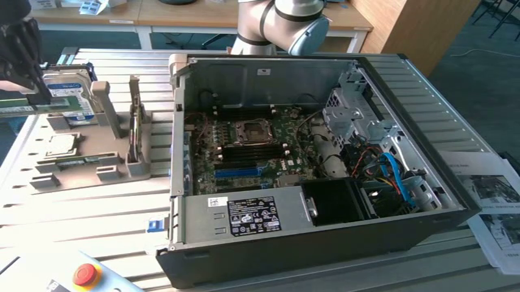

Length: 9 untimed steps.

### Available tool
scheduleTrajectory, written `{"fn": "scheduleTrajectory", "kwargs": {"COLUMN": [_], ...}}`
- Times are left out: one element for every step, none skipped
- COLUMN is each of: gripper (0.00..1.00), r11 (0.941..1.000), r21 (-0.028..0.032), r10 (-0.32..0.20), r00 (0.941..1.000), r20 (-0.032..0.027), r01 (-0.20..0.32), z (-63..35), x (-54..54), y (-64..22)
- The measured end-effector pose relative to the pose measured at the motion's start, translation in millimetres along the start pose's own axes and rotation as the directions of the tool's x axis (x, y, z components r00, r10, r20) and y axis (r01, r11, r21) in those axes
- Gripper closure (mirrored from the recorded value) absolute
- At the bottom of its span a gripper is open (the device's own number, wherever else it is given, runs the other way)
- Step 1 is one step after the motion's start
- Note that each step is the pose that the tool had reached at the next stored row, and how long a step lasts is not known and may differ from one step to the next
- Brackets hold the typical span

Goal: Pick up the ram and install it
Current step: 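Pick up the ram and move it above insertion slot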

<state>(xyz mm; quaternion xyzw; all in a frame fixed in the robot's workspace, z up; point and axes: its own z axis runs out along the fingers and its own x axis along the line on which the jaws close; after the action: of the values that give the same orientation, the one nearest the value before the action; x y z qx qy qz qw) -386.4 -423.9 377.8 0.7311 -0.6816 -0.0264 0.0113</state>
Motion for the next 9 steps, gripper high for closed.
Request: {"fn": "scheduleTrajectory", "kwargs": {"gripper": [0.88, 0.88, 0.88, 0.88, 0.88, 0.88, 0.88, 0.88, 0.88], "r11": [1.0000, 1.0000, 1.0000, 1.0000, 1.0000, 1.0000, 1.0000, 1.0000, 1.0000], "r21": [0.0002, 0.0002, 0.0001, 0.0001, 0.0001, 0.0001, 0.0001, 0.0000, 0.0002], "r10": [0.000, 0.000, 0.000, 0.000, 0.001, 0.001, 0.001, 0.001, 0.001], "r00": [1.0000, 1.0000, 1.0000, 1.0000, 1.0000, 1.0000, 1.0000, 1.0000, 1.0000], "r20": [0.0001, 0.0000, 0.0000, -0.0001, -0.0002, -0.0002, -0.0002, -0.0003, -0.0002], "r01": [0.000, 0.000, 0.000, 0.000, -0.001, -0.001, -0.001, -0.001, -0.001], "z": [-2.1, -4.6, -6.8, -9.0, -11.1, -13.1, -14.9, -16.9, -18.7], "x": [0.0, -0.1, -0.2, -0.2, -0.3, -0.3, -0.3, -0.4, -0.4], "y": [0.1, 0.2, 0.3, 0.4, 0.6, 0.7, 0.8, 0.9, 0.9]}}
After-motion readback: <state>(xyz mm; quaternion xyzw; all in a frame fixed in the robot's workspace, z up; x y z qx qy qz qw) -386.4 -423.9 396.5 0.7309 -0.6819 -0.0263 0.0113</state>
